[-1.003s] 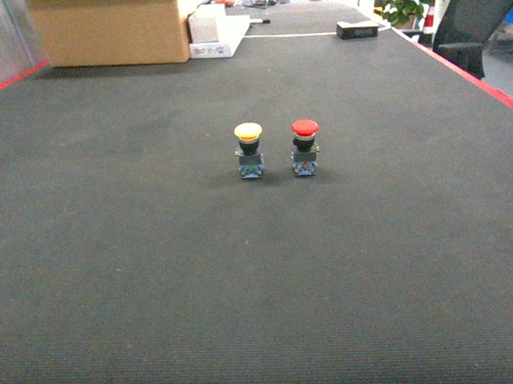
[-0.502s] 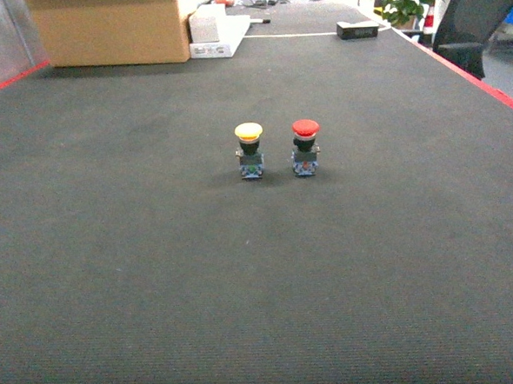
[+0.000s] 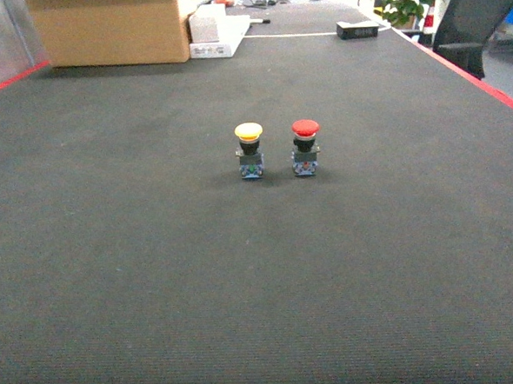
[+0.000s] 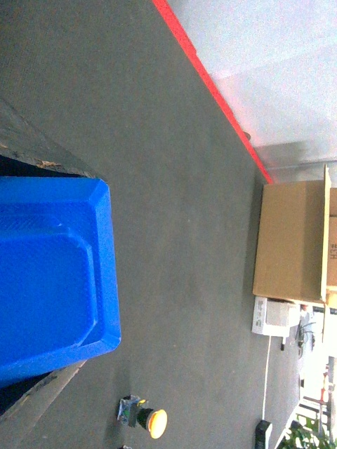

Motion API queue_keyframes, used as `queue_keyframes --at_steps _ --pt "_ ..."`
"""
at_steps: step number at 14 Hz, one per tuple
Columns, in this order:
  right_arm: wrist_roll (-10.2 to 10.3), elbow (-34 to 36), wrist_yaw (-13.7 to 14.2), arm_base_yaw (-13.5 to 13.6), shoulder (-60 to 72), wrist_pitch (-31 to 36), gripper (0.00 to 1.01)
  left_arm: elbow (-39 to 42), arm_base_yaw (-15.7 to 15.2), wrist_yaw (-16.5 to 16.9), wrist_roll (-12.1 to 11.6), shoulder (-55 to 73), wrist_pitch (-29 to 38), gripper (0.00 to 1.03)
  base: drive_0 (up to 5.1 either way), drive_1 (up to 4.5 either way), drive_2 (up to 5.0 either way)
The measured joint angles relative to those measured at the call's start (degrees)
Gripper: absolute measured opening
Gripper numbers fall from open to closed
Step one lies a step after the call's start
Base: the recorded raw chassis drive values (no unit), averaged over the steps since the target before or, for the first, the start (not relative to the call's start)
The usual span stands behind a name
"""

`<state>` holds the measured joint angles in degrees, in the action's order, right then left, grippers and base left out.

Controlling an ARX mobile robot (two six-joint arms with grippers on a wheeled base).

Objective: Pick blue part to blue bin on bottom shelf

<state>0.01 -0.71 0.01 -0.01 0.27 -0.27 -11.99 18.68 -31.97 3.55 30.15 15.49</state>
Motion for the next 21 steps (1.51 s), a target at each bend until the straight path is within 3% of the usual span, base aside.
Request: queue_keyframes --at_steps 6,21 --pt "0.0 0.0 0.0 0.0 0.0 0.0 0.98 0.0 0.0 0.0 -0.5 0.2 0.0 0.44 0.0 -3.91 3.9" --pt "0.0 0.0 0.0 0.0 0.0 0.0 0.98 0.0 0.0 -0.2 -0.5 0.1 0.0 0.44 -1.2 -1.23 -1.2"
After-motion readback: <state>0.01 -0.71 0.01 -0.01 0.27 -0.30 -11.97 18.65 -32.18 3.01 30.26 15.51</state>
